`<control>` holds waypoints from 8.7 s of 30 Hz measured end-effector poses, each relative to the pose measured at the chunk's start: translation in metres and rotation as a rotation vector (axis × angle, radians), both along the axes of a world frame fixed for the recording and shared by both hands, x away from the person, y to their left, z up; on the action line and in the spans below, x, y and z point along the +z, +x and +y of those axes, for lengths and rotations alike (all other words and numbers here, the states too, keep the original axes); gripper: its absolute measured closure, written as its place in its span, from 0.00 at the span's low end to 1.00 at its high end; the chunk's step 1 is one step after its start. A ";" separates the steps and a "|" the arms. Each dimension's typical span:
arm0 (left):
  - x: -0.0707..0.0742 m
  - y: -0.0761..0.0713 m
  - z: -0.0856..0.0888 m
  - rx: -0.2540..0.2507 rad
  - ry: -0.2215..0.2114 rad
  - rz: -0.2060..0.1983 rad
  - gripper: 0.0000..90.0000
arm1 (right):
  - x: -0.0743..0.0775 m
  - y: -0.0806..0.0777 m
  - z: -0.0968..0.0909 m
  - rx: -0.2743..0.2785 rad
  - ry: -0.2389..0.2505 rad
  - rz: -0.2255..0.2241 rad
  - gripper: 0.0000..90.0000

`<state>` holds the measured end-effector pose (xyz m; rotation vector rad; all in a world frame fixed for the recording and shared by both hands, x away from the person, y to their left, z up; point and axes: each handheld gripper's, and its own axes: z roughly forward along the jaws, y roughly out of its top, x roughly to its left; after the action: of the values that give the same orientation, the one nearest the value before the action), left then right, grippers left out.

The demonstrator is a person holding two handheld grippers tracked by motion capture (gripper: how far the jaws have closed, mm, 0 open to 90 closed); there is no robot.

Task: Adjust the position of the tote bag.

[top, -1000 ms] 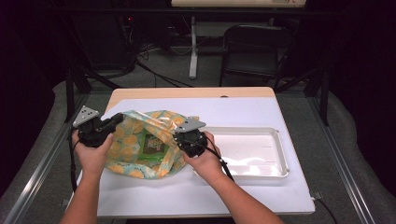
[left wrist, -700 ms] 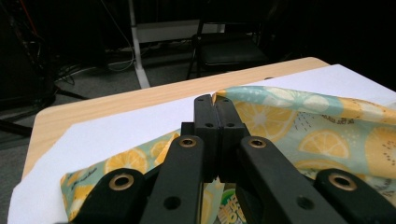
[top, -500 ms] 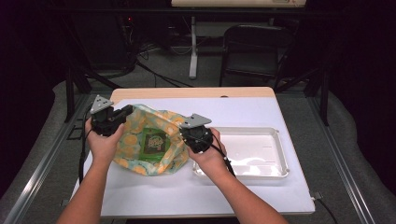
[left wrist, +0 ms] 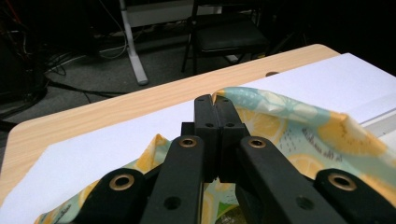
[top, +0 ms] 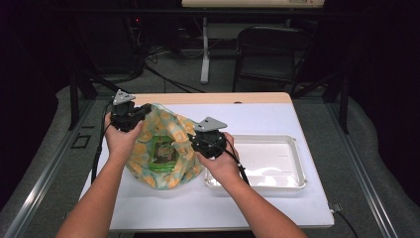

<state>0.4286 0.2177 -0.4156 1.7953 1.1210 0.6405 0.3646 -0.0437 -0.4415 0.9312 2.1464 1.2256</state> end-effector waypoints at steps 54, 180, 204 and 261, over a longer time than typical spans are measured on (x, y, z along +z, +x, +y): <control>-0.055 0.038 -0.021 0.007 0.198 0.142 0.93 | -0.045 0.087 0.053 -0.182 -0.402 0.111 1.00; -0.114 0.034 -0.011 -0.002 0.328 0.233 0.99 | -0.073 0.089 0.070 0.068 -0.326 0.175 0.63; -0.115 0.035 -0.010 -0.004 0.329 0.239 0.98 | -0.087 0.090 0.077 0.111 -0.304 0.315 0.70; -0.122 0.039 0.009 0.026 0.340 0.322 0.86 | -0.094 0.116 0.063 -0.125 -0.328 0.344 1.00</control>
<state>0.4677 0.2262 -0.5379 2.2373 1.3095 0.5983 0.4801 0.0193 -0.5359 1.1709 2.4117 0.6594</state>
